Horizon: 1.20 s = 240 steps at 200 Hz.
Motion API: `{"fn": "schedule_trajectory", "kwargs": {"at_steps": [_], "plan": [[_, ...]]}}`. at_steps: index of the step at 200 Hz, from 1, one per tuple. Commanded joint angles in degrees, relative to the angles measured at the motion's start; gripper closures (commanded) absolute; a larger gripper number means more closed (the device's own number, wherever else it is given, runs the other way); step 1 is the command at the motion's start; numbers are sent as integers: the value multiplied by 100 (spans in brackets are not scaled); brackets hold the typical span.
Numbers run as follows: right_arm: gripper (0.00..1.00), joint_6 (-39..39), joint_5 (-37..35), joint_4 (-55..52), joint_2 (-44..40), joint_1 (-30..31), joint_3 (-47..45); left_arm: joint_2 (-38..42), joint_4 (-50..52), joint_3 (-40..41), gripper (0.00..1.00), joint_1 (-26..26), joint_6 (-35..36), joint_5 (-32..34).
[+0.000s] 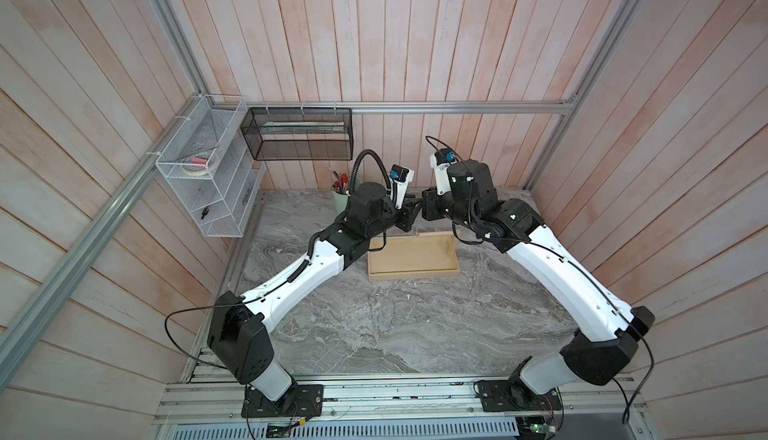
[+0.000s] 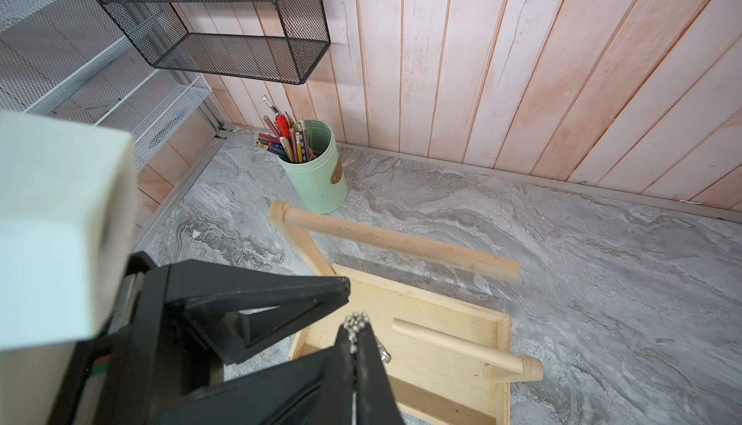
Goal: Hang the necklace on the jewelry display stand
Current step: Pick up the necklace from the center of the board.
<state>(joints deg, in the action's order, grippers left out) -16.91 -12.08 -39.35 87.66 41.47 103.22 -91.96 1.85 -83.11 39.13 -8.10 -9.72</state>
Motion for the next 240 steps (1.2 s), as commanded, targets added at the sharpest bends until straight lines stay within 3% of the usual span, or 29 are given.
{"fn": "schedule_trajectory", "kwargs": {"at_steps": [1, 70, 105, 140, 240], "plan": [[100, 43, 29, 86, -82, 1, 68, -160, 21, -253, 70, 16, 140, 143], [100, 34, -117, 156, -197, 3, -109, -200, 35, -296, 77, 22, 134, 104], [100, 57, -187, 184, -192, 1, -126, -143, 44, -189, 73, 20, 91, -18], [100, 64, -211, 203, -179, -8, -135, -4, 1, -10, 54, 23, 54, -3], [100, 59, -323, 228, -161, -13, -193, 108, 13, 119, 52, 23, 46, 66]]}}
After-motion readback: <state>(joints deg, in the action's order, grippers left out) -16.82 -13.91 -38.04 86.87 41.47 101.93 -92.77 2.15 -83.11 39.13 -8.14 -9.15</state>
